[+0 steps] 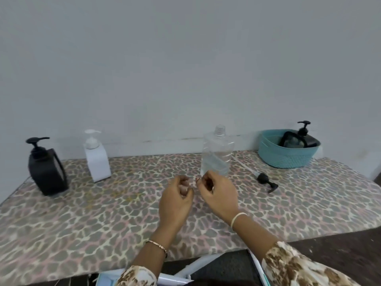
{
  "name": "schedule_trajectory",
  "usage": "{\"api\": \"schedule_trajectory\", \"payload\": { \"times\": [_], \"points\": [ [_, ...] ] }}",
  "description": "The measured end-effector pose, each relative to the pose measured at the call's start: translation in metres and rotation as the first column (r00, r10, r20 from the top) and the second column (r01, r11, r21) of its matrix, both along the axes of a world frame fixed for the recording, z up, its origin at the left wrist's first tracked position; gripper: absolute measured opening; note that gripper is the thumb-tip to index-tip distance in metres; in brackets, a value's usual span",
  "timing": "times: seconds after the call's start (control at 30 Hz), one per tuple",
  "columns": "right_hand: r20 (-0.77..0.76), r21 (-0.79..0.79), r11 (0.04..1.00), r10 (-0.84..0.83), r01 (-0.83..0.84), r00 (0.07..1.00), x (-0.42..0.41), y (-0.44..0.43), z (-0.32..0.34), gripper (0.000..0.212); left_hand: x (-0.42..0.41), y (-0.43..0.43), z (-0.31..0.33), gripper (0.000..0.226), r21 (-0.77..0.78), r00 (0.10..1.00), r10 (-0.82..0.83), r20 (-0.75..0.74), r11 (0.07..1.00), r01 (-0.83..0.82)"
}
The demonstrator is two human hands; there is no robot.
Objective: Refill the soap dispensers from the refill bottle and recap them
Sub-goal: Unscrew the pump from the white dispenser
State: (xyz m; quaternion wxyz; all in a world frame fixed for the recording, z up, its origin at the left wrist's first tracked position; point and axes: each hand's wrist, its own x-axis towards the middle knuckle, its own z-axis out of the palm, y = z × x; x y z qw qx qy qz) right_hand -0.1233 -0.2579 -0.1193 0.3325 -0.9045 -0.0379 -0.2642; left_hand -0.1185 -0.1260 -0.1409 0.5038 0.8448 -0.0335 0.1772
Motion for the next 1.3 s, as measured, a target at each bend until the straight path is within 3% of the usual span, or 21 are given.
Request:
{"api": "schedule_trajectory", "payload": {
  "times": [0.2,0.33,0.53,0.67,0.8,1.07,1.2,1.3],
  "points": [
    [-0.133,-0.042,0.981,0.184,-0.191,0.974,0.029,0.043,-0.008,0.006,0.026,0.056,0.016,0.050,-0.017,0.945,0.310,0.107,0.951,-0.310],
    [-0.171,-0.070,0.975,0.198,-0.212,0.965,0.046,0.057,-0.015,0.015,0.053,0.096,0.024,0.064,-0.029,0.836,0.514,0.189,0.854,-0.519],
    [-0.205,-0.129,0.977,0.143,-0.172,0.968,0.071,0.067,-0.019,0.022,0.089,0.147,0.021,0.093,-0.014,0.756,0.643,0.125,0.763,-0.646],
    [-0.221,-0.187,0.975,0.079,-0.122,0.972,0.083,0.065,-0.023,0.026,0.104,0.163,0.020,0.095,-0.053,0.760,0.648,0.044,0.762,-0.646],
    [-0.256,-0.201,0.971,0.074,-0.128,0.964,0.089,0.063,-0.028,0.025,0.104,0.170,0.023,0.081,-0.179,0.754,0.652,-0.079,0.735,-0.655],
    [-0.283,-0.254,0.957,0.066,-0.141,0.957,0.089,0.066,-0.028,0.028,0.096,0.170,0.024,0.062,-0.221,0.800,0.595,-0.070,0.773,-0.595],
    [-0.272,-0.189,0.973,0.080,-0.135,0.959,0.086,0.065,-0.025,0.032,0.094,0.164,0.029,0.063,-0.271,0.894,0.441,-0.079,0.854,-0.445],
    [-0.245,-0.124,0.982,0.110,-0.143,0.963,0.080,0.065,-0.023,0.039,0.094,0.159,0.032,0.064,-0.343,0.967,0.220,-0.129,0.905,-0.252]
  ]
}}
